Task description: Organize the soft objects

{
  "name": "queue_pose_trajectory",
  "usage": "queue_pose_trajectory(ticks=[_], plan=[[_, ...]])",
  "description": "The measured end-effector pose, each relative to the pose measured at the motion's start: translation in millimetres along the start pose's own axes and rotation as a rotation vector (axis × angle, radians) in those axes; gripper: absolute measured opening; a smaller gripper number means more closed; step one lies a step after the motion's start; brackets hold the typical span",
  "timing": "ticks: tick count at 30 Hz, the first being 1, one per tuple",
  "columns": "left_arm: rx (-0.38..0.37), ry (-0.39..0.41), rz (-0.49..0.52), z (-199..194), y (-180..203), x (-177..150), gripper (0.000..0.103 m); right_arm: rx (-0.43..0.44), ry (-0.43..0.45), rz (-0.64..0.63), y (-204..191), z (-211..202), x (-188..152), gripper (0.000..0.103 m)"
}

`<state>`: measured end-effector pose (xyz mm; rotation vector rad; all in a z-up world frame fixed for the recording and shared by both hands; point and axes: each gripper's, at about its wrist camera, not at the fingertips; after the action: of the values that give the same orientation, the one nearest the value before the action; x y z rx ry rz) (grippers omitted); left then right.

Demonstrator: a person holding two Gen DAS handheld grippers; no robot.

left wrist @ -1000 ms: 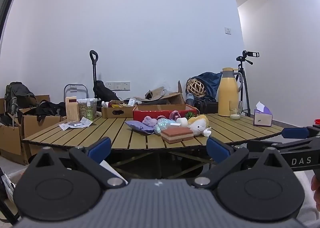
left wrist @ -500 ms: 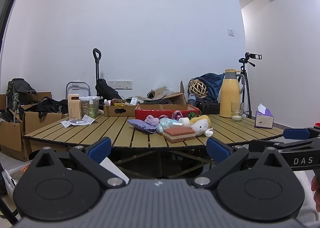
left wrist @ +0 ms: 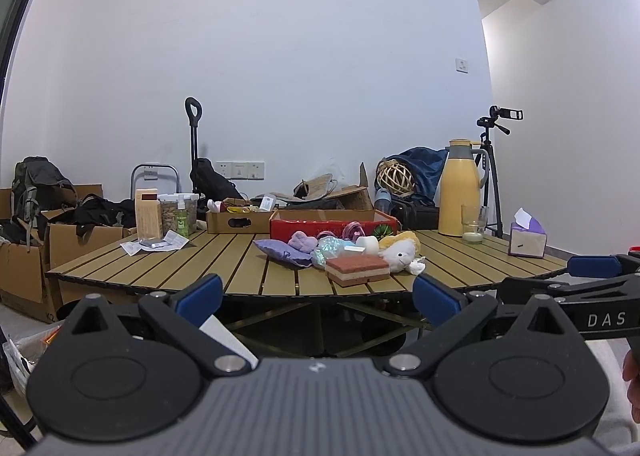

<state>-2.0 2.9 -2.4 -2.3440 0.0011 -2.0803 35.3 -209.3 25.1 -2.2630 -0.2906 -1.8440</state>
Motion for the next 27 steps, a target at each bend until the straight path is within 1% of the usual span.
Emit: queue_pose_trajectory(ticks=[27], plan=[[-0.006,0.015,0.005,-2.7,2.9,0.1,0.103,-0.004,0.012,-0.009,-1.9,0.4,1.0,0.103]])
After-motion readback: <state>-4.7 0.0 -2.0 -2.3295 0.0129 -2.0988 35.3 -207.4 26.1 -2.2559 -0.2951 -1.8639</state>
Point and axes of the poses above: each gripper's, at about its wrist camera, not at the fingertips, and z roughly the way its jaws point, y to its right, x to its top
